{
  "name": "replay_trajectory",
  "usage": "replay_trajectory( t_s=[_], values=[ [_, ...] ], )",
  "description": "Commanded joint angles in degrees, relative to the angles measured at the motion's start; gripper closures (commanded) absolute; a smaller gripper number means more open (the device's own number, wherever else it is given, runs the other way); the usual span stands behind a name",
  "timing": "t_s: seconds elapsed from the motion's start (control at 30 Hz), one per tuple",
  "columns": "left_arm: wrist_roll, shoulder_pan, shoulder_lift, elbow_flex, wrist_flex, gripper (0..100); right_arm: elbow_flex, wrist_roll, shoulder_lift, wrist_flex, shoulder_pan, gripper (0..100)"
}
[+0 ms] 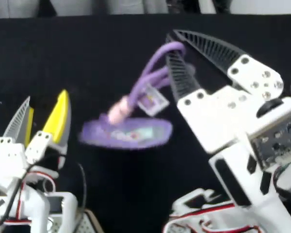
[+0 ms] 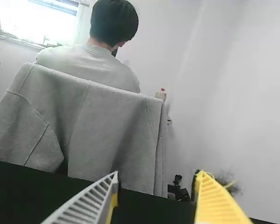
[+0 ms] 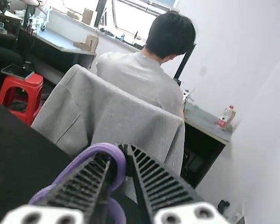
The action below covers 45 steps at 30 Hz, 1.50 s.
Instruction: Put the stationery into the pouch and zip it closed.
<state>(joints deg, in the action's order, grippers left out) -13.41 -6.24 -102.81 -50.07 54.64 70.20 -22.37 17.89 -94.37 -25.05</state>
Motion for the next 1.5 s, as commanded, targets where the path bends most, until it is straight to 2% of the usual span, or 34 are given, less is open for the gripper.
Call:
replay_trajectory(
  t_s=[0.0,0.17,0.37,0.47,0.57,0.67,0.9,1.0,1.23,1.47],
  values=[
    [5.0,-0.5,1.2,7.4,2.4,74,-4.4,-0.1,0.2,1.3,-0.3,98.8],
    [15.6,7.8,1.7,13.6,8.0,74,-6.8,0.0,0.0,4.7,6.3,98.8],
    [24.9,23.1,8.1,19.1,23.6,74,-15.3,1.7,-2.3,14.4,7.9,98.8],
    [23.2,32.6,10.4,25.7,32.0,74,-17.9,4.5,-4.1,18.0,7.9,98.8],
    [19.1,41.4,10.4,30.9,37.9,74,-18.5,5.0,-6.0,19.7,4.3,98.8],
    [16.5,45.4,9.5,32.9,41.4,74,-18.4,4.9,-8.1,21.7,-0.3,98.8],
    [16.3,45.4,2.2,24.5,41.9,74,-18.4,4.9,-12.5,26.3,-6.3,98.8],
    [16.5,45.4,-2.0,19.0,38.1,74,-18.3,4.9,-13.7,27.5,-7.3,98.8],
    [16.7,45.0,-0.4,9.5,31.6,74,-18.3,4.9,-13.8,28.5,-7.3,98.8],
    [16.7,29.1,-0.5,7.3,28.6,74,-14.4,4.9,-12.4,23.3,-7.0,98.8]
  ],
)
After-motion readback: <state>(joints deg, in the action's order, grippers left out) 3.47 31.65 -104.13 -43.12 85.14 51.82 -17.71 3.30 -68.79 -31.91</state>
